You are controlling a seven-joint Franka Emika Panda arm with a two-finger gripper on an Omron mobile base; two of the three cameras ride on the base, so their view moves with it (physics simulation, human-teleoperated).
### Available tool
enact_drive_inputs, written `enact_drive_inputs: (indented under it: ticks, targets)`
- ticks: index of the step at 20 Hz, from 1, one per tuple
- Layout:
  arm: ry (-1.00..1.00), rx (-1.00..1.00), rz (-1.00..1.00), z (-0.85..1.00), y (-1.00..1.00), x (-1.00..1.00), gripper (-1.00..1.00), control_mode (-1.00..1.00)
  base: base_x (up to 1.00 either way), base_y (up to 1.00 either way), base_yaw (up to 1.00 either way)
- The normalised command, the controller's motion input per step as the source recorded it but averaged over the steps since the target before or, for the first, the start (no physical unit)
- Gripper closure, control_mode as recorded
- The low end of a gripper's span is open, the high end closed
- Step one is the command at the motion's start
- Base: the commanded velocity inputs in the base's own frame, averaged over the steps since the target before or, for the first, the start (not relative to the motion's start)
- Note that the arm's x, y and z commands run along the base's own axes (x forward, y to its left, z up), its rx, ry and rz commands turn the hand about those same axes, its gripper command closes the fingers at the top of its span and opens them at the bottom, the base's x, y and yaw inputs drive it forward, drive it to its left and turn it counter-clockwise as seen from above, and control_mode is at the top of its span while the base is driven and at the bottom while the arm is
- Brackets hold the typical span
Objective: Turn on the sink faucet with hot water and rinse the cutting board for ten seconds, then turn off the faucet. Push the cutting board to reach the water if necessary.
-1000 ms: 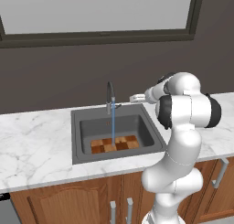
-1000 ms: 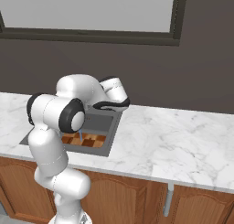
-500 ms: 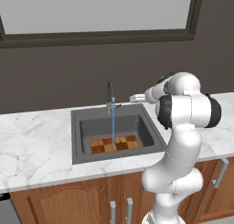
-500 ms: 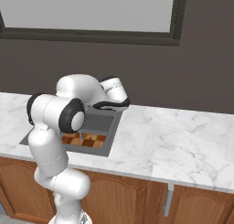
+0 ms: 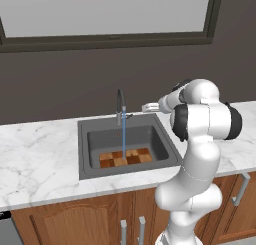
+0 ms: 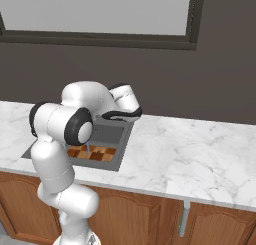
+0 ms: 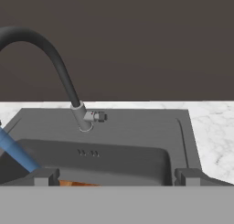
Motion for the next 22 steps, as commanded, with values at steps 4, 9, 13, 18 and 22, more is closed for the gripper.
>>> enact_drive_inputs:
  ticks: [4,9,13,18,22]
  targets:
    - [0.0,0.0,0.0,0.0,0.0,0.0,-1.0,-1.0,0.0,0.0,0.0]
    - [-0.01,0.0,0.0,0.0,0.0,0.0,-1.0,-1.0,0.0,0.0,0.0]
    - [-0.02,0.0,0.0,-0.06,0.0,0.0,-1.0,-1.0,0.0,0.0,0.0]
    - [0.0,0.0,0.0,-0.11,0.0,0.08,-1.0,-1.0,0.0,0.0,0.0]
    - [0.0,0.0,0.0,-0.17,0.0,0.18,-1.0,-1.0,0.0,0.0,0.0]
